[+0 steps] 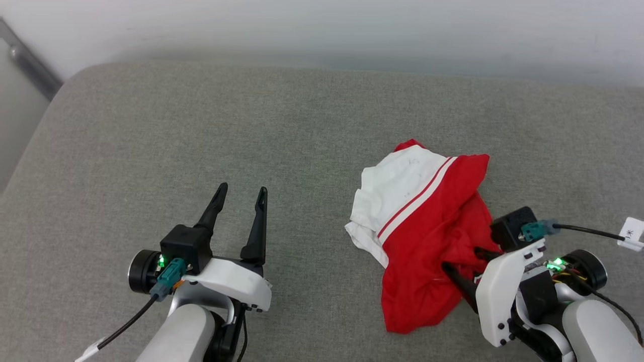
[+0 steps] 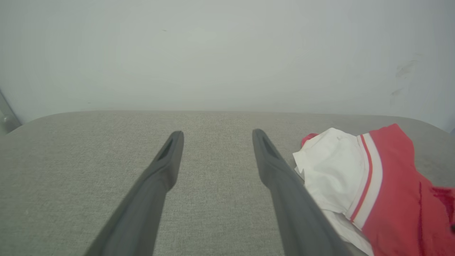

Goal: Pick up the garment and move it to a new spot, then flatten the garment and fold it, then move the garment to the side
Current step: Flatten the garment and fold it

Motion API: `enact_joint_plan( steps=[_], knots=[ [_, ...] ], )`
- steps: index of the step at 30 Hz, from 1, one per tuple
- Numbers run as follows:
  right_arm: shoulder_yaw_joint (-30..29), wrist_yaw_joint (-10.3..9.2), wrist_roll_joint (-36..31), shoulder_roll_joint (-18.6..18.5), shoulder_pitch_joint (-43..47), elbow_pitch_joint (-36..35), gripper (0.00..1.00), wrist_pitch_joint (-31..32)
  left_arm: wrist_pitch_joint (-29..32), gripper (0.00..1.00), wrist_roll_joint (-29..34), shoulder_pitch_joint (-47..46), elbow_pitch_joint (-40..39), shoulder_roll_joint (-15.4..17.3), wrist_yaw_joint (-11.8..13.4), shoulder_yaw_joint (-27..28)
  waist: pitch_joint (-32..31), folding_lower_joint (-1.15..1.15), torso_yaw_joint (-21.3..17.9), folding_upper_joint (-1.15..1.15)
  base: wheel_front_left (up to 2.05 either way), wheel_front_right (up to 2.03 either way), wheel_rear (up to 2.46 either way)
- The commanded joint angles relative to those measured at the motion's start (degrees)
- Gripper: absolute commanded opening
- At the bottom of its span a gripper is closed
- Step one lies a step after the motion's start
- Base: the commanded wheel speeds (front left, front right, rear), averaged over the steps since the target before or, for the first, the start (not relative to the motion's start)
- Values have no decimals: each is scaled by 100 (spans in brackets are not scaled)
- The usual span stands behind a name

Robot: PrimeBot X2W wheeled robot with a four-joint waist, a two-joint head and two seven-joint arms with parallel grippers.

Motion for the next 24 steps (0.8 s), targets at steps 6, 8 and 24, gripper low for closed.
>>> enact_joint_plan(
  steps=[6,8,24],
  knots=[
    [57,-2,219,-192,-193,-87,0,10,-64,100,48,-64,57,-18,-8,88,7,-1,-54,0,0,0,0],
    [-138,-2,175,-208,-182,-192,0,-96,-69,100,49,-49,68,-27,0,111,-22,-1,-112,0,0,0,0],
    [-2592,-2,-149,1153,1981,471,0,-856,-88,100,26,119,96,9,5,153,-253,-1,-404,0,0,0,0]
  ],
)
